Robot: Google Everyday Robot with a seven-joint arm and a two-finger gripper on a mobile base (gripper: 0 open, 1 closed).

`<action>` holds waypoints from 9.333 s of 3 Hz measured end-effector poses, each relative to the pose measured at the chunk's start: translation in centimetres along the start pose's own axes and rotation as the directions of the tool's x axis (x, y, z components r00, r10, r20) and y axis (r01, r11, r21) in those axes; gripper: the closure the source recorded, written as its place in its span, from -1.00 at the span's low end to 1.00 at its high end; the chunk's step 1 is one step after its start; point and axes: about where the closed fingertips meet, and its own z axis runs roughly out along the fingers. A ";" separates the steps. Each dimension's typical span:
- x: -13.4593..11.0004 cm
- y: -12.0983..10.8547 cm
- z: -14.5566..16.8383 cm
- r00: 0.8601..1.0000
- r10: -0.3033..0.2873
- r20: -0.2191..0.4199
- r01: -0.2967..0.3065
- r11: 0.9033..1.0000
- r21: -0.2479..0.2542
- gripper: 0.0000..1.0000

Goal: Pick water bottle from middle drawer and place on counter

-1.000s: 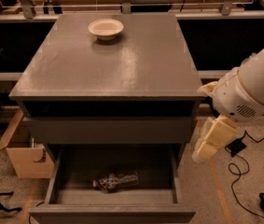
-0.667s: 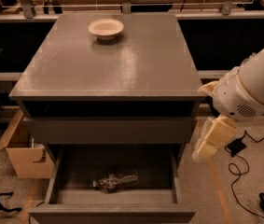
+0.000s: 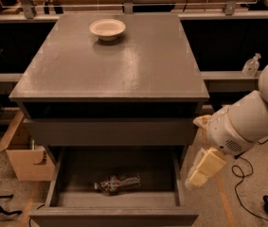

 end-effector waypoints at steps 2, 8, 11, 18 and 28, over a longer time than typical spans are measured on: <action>2.6 1.3 8.1 0.993 0.090 0.073 -0.088 0.996 -0.028 -1.00; 2.5 -1.4 22.5 0.954 0.044 0.296 -0.036 0.999 -0.032 -1.00; 3.8 -2.5 27.8 0.959 0.079 0.272 -0.073 0.997 -0.030 -1.00; -2.8 -4.2 43.0 0.910 -0.152 0.386 0.172 0.985 -0.019 -1.00; -0.5 -2.2 38.8 0.872 -0.220 0.438 0.245 0.969 -0.002 1.00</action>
Offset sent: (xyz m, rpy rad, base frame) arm -0.0136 0.0327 -0.1281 0.1618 0.0638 -0.1025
